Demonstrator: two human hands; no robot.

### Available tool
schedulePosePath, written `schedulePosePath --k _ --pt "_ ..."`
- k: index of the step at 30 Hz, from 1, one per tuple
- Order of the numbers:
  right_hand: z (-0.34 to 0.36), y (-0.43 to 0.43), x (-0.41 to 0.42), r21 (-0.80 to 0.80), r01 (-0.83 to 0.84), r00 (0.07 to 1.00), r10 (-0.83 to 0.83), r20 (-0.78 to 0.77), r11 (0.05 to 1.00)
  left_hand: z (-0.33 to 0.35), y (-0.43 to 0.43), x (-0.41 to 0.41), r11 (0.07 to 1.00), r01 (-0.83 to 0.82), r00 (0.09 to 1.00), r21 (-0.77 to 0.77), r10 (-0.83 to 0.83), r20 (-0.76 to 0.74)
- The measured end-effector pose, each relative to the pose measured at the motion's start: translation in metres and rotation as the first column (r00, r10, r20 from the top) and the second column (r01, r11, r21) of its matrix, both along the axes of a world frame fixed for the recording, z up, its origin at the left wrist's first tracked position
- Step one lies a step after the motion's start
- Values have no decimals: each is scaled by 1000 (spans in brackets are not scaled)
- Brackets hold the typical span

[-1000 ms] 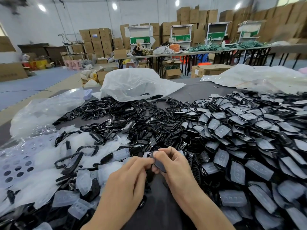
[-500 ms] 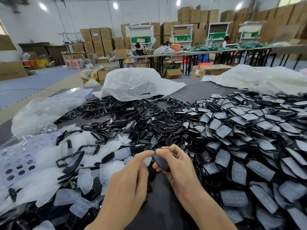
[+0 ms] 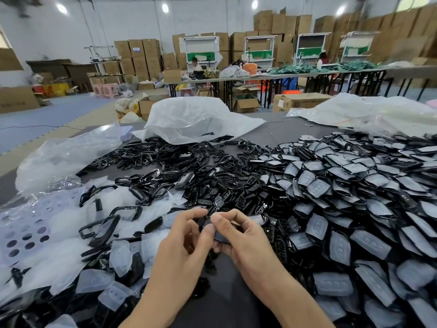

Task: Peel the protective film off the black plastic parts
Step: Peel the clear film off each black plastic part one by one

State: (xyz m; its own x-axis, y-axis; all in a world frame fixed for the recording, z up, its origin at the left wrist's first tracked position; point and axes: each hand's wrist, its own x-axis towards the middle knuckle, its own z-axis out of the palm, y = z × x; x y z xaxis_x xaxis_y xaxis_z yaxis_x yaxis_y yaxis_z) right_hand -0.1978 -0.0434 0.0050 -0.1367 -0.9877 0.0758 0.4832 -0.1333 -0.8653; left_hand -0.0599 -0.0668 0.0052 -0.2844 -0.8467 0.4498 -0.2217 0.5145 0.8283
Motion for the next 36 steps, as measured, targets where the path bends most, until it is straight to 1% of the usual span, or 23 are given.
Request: schedulePosePath --k 2,6,13,19,24,27,31,34,36 --pt "-2 1 2 -20 -30 1000 29 -7 999 1 -1 -1 999 28 1000 27 -28 -6" --pt "-4 0 1 -23 -29 999 29 -32 999 -1 -3 -1 999 8 997 50 -4 -78" --pt "-3 1 2 21 -3 994 5 -111 1000 -4 -2 1 999 -48 997 15 49 -56" --pt "-1 3 -2 8 29 977 -27 -212 1000 -3 -3 -1 998 8 997 69 -3 -79" --pt "-5 4 0 7 71 969 -67 -237 997 -5 -6 -1 994 25 992 106 -11 -125" --pt "-5 5 -1 20 62 965 -55 -257 998 -7 -5 -2 995 17 995 93 -7 -103" --pt "-2 11 -5 39 64 908 -42 -417 997 -8 -3 1 999 -5 1000 45 5 -10" --pt "0 18 -7 48 58 881 -28 -472 997 -5 2 0 995 19 1000 96 -20 4" --pt "6 21 -16 31 113 876 -85 -475 993 -1 7 -3 994 49 999 102 -49 -4"
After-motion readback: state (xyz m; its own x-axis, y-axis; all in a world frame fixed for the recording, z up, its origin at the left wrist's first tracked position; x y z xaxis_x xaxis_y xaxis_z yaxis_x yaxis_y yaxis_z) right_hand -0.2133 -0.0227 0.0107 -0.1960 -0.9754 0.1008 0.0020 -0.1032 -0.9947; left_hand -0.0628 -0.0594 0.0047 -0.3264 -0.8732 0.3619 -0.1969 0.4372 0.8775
